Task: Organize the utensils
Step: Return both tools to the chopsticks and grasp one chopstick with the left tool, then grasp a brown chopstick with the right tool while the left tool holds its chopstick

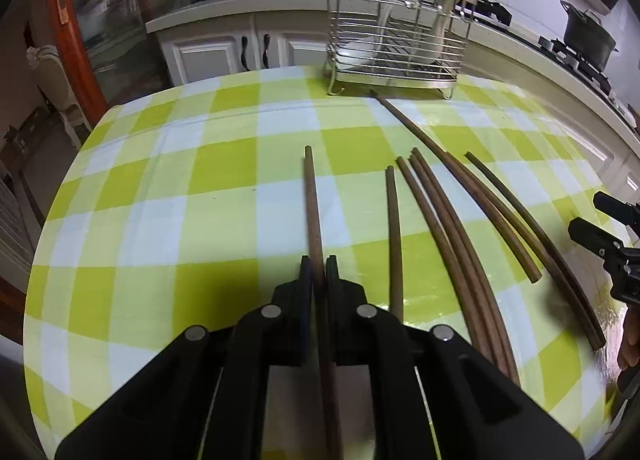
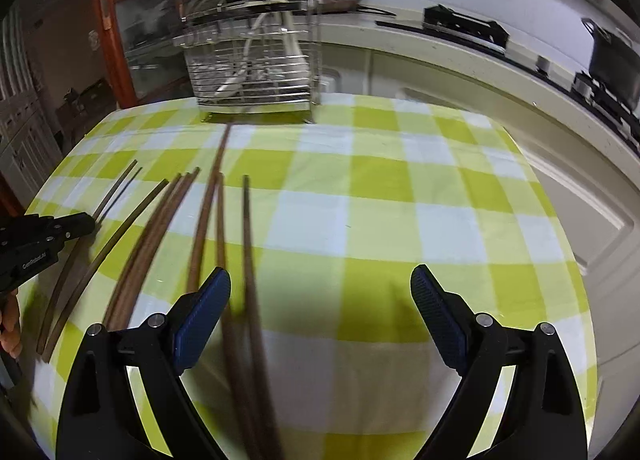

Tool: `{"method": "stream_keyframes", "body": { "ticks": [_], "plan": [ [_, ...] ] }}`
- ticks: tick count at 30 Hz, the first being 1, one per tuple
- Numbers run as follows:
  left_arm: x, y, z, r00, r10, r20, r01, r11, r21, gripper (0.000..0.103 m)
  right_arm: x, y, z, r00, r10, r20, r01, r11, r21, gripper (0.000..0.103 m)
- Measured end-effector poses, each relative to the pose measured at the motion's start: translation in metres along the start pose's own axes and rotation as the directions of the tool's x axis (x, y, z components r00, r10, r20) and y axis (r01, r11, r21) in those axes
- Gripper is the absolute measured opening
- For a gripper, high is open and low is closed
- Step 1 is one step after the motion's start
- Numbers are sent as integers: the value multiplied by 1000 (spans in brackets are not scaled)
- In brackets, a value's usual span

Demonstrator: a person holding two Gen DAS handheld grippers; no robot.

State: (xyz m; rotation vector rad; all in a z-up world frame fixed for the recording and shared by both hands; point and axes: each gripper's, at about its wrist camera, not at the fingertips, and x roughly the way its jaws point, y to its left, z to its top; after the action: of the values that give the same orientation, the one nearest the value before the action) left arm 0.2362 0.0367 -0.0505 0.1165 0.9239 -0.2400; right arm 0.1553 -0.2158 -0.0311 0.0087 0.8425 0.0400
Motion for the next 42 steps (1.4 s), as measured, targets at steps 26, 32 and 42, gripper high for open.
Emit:
{"method": "stream_keyframes", "body": {
  "ticks": [26,32,42],
  "plan": [
    [-8,27,-8,1000,-7,27,8,998,-56,7,45,23,20,990,17,-138,-29,996,-87,56],
    [-9,27,-7,1000,-6,30,8,998,-59,7,44,29,21,985,70,-157,-87,991,-106,34],
    [-11,25,-6,999,-11,38,13,998,-60,7,42,24,19,981,113,-155,-127,989,-81,11]
  ]
}}
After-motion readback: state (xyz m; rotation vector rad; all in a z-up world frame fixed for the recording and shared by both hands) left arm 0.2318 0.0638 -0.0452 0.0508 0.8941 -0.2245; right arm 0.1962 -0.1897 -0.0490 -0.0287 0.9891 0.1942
